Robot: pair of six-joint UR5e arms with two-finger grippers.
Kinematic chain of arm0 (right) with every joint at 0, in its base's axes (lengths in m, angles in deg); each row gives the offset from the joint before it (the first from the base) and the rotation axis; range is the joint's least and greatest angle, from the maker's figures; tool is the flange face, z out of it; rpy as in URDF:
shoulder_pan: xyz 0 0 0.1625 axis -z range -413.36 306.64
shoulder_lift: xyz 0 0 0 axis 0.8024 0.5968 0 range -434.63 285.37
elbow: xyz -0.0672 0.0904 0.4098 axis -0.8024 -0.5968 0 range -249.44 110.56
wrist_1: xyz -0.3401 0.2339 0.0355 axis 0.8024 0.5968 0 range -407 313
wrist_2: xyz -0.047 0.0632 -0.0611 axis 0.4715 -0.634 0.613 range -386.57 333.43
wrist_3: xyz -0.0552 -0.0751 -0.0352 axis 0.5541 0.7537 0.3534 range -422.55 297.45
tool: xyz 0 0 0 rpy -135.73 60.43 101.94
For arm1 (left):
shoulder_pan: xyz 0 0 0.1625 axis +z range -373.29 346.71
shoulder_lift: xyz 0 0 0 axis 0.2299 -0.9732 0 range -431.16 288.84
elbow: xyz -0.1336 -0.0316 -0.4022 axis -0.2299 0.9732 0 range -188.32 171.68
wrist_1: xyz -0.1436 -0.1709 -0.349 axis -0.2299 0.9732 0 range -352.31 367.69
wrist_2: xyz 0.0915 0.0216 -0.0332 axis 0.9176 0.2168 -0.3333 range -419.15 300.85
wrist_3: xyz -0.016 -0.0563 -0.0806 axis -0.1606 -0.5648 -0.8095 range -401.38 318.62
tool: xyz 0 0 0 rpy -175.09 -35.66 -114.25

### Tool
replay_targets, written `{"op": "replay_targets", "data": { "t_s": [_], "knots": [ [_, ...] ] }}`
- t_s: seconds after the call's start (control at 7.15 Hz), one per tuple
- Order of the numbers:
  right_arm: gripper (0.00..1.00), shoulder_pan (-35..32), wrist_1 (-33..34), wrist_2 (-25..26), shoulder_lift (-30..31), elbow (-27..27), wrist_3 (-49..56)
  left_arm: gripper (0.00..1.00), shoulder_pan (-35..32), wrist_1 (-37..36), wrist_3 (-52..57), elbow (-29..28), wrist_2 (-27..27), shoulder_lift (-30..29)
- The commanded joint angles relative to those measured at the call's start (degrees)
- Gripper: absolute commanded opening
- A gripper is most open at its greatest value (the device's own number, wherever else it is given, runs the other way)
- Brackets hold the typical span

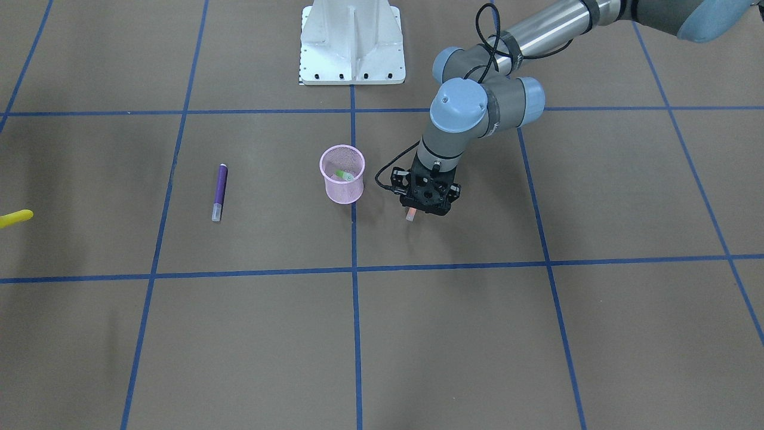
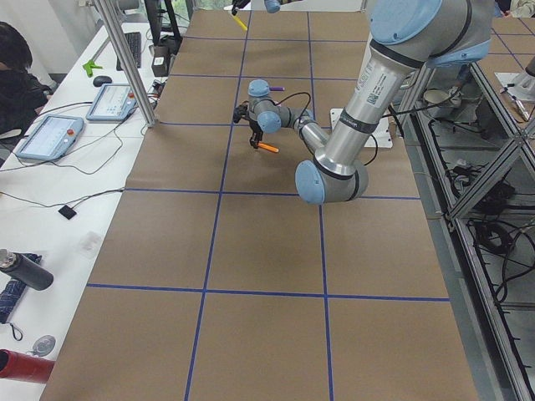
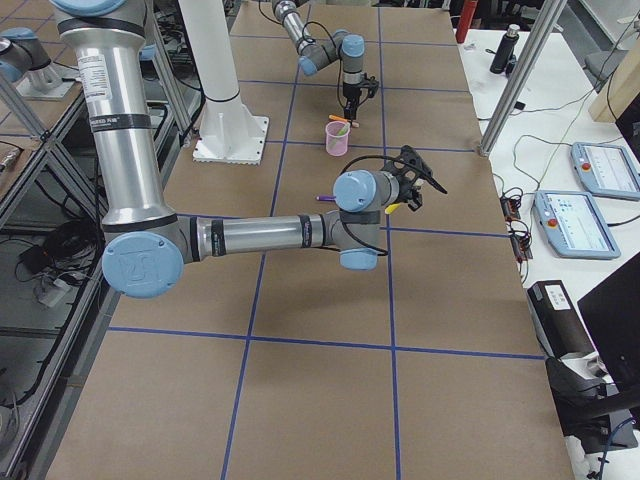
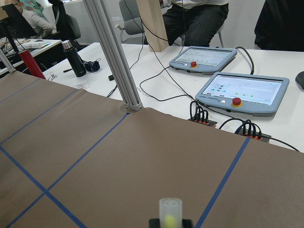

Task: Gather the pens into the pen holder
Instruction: 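Lift orange marker with left gripper while right carries yellow marker toward cup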

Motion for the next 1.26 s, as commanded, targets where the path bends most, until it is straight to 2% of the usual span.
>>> {"op": "replay_targets", "data": {
  "t_s": [0.0,0.42,0.56,0.7,0.84,1.12],
  "knots": [
    [0.0,0.1,-0.1,0.0,0.0,0.1,0.0,0.56,0.1,-0.3,0.0,0.0,0.0,0.0],
    [0.0,0.2,-0.1,0.0,0.0,0.1,0.0,0.52,0.8,-0.3,0.0,-0.3,0.1,0.0],
    [0.0,0.3,-0.1,0.0,0.0,0.1,0.0,0.47,0.9,-0.4,0.0,-0.3,0.1,0.0],
    [0.0,0.4,-0.1,0.0,0.0,0.2,0.0,0.29,0.9,-0.4,0.0,-0.3,0.0,0.0],
    [0.0,0.7,0.0,0.1,0.0,1.0,-0.1,0.0,0.9,-2.9,-0.1,0.2,0.1,-0.4],
    [0.0,4.7,0.0,3.9,0.0,4.7,-4.0,0.0,0.9,-6.5,-0.2,1.2,0.2,-1.4]
  ]
}}
